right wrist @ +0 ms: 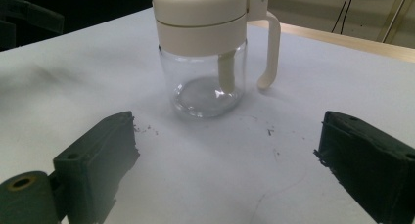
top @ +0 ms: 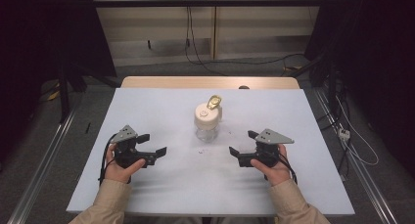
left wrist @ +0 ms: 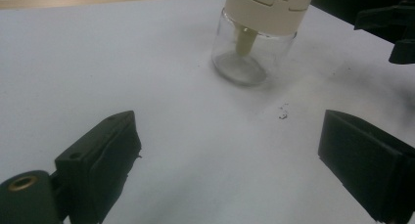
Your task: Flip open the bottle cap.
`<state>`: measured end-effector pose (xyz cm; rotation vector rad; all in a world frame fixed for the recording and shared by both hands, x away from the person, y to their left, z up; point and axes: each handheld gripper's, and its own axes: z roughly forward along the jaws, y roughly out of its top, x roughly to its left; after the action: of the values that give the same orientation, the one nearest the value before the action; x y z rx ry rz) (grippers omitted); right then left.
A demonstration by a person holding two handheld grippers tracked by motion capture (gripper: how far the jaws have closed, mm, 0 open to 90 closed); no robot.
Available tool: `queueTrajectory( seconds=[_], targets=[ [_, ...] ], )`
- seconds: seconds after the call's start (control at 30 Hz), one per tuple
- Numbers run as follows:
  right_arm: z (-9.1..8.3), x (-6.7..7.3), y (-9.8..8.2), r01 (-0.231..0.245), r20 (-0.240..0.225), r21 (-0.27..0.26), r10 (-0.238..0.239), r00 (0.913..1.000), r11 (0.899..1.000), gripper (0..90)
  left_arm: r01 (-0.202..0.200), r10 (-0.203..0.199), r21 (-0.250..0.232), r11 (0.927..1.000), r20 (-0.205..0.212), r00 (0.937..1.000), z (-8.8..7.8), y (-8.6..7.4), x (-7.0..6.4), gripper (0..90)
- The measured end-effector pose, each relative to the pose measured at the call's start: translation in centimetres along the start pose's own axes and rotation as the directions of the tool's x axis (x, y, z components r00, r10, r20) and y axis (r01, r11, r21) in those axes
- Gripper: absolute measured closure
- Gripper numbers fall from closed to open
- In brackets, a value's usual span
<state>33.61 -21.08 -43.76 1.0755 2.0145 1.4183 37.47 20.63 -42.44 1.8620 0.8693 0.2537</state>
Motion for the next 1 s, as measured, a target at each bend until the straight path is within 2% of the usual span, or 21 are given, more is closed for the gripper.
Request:
queueTrajectory(
  seconds=[0.23,0.47,1.0],
  targets=[
    [-1.3,-0.2,-0.6,-0.003,0.007,0.0,0.003,1.0,1.0,6.5,0.015,-0.015,-0.016,0.9998,-0.011,0.9998,-0.8,-0.3,0.4,6.9],
    [-2.5,-0.6,-1.2,-0.011,0.02,-0.001,0.011,0.9998,1.0,6.1,0.014,-0.014,-0.003,0.9999,-0.021,0.9997,-1.4,-1.0,0.8,6.9],
    [-4.7,-0.7,-2.4,-0.01,0.029,0.006,0.009,0.9995,1.0,5.8,0.015,-0.015,-0.007,0.9999,-0.028,0.9995,-1.8,-1.5,1.0,6.9]
  ],
)
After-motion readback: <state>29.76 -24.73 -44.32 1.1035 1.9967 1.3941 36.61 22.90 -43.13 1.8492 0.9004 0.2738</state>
